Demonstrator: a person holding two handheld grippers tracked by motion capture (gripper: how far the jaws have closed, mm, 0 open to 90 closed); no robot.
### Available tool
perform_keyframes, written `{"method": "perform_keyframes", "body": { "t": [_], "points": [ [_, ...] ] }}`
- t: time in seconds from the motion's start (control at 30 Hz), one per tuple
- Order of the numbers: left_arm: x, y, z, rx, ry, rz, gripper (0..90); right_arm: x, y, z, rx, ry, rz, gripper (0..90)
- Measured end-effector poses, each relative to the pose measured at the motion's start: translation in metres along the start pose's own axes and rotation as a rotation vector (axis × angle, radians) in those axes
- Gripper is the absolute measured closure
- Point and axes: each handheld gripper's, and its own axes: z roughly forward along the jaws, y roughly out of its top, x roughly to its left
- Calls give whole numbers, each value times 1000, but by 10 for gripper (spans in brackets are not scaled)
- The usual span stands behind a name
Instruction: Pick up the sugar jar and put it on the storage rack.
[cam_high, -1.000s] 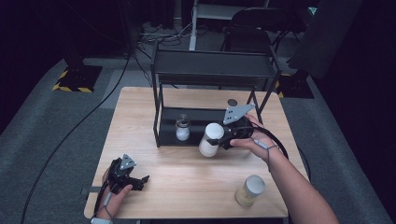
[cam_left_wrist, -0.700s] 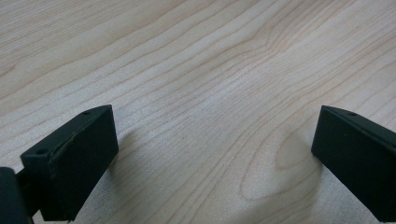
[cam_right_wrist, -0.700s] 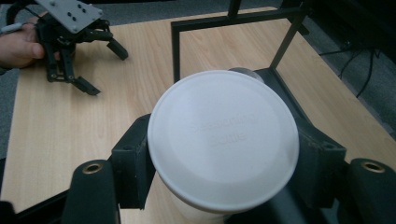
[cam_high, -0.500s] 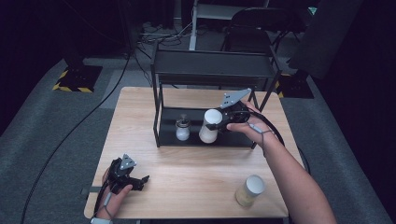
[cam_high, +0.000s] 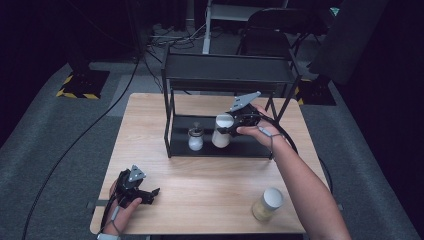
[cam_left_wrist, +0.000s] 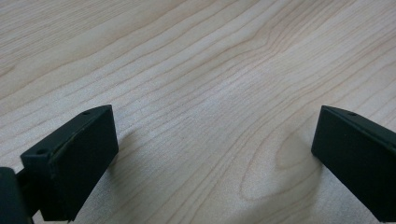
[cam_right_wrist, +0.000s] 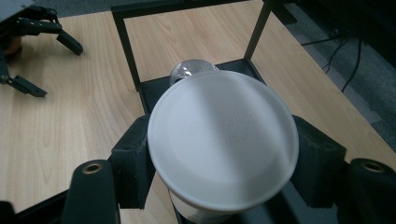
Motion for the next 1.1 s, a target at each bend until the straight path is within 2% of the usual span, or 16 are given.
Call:
{"method": "perform_keyframes", "body": {
  "t": [0.23,0.33,0.7,1.1],
  "points": [
    [0,0,0,-1,0,0,4,-8,-5,16,21,2,20,338],
    [0,0,0,0,0,0,4,-9,-7,23,25,6,11,338],
    [0,0,0,0,0,0,4,-12,-9,42,62,13,28,338],
    [0,0,0,0,-1,-1,5,-22,-21,50,30,30,85,336]
  ]
}}
